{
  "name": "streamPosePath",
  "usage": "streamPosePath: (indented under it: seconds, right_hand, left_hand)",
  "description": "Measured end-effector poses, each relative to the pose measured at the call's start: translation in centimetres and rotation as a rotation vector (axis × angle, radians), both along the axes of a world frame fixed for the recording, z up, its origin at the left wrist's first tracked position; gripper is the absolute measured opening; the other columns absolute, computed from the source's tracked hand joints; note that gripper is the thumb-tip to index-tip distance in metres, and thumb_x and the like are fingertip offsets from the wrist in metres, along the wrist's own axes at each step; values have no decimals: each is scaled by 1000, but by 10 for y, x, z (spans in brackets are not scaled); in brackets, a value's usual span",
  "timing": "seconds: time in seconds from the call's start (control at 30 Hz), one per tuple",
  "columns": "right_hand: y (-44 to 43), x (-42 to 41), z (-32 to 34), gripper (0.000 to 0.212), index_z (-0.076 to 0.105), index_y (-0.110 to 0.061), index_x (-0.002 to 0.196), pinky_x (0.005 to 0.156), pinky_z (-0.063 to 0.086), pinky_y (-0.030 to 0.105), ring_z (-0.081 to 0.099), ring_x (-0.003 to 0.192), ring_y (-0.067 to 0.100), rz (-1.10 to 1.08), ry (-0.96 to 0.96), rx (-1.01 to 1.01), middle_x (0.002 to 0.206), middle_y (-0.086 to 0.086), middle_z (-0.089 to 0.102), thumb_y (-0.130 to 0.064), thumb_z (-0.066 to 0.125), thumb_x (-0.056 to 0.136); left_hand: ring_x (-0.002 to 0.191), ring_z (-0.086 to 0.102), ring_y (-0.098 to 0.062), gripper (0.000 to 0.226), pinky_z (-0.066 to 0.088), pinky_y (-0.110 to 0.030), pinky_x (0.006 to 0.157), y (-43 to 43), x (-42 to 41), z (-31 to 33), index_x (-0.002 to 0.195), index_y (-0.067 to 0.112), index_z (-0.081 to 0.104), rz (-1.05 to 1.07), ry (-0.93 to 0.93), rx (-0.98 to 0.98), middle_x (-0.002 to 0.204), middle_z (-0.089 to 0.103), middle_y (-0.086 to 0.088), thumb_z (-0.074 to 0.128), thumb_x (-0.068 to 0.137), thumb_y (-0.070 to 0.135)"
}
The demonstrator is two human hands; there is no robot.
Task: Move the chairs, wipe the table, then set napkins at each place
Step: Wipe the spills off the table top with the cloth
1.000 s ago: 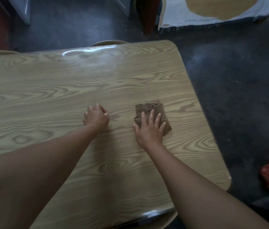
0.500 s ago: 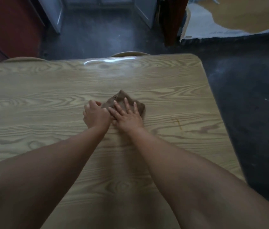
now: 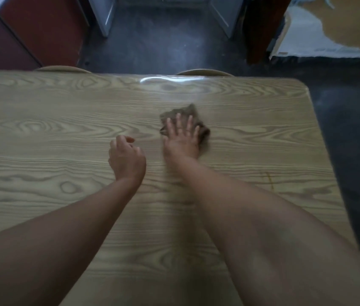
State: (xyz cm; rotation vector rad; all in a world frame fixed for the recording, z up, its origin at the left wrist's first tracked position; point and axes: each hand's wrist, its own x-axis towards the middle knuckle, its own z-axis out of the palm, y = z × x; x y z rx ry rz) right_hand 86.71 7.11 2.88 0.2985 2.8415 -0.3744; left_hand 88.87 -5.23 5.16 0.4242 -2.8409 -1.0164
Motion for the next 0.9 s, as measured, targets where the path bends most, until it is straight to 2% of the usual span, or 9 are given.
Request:
streamPosePath:
  seconds: [0.17, 0.27, 0.43, 0.63, 0.77, 0.9]
  right_hand:
    - [-79, 31, 5, 58, -1, -30, 155, 117, -12, 44, -18, 148, 25, 462, -77, 26, 162, -8, -15, -42, 22, 103]
    - [-67, 61, 3, 57, 2, -36, 154, 119, -10, 47, -17, 149, 23, 549, -59, 80, 162, -11, -13, -42, 23, 102]
    - [14, 81, 11, 53, 0, -46, 152, 113, -15, 59, -21, 147, 30, 269, -117, 88, 162, -10, -14, -49, 19, 102]
    - [126, 118, 15, 55, 1, -50, 150, 117, -2, 53, -16, 149, 27, -164, -147, 84, 161, 5, -18, -49, 26, 101]
    - [140, 162, 15, 57, -2, -47, 151, 119, 1, 50, -13, 149, 26, -266, -143, 95, 162, 7, -17, -47, 26, 102]
    - [117, 203, 15, 59, -6, -42, 152, 119, -1, 51, -16, 149, 27, -338, -139, 95, 161, 7, -19, -44, 26, 102]
  left_hand:
    - [113, 51, -39, 26, 38, -42, 95, -20, 4, 1, 112, 3, 54, 241, 27, 12, 122, 54, -23, 46, 87, 5]
    - [115, 51, -38, 28, 37, -41, 95, -20, 23, -1, 113, 3, 54, 284, -21, 8, 123, 54, -23, 46, 86, 6]
    - [113, 50, -40, 26, 37, -42, 94, 19, 53, 3, 112, 2, 56, 122, -92, 9, 121, 54, -25, 45, 88, 6]
    - [107, 51, -35, 22, 41, -42, 95, 81, 80, 8, 106, 5, 58, -236, -143, 76, 114, 54, -20, 51, 85, 5]
    - [104, 53, -35, 20, 42, -44, 96, 96, 94, 10, 103, 6, 59, -380, -204, 123, 112, 53, -19, 51, 84, 4]
    - [106, 53, -34, 20, 42, -43, 98, 88, 103, 12, 102, 7, 60, -435, -266, 110, 113, 53, -20, 52, 84, 5]
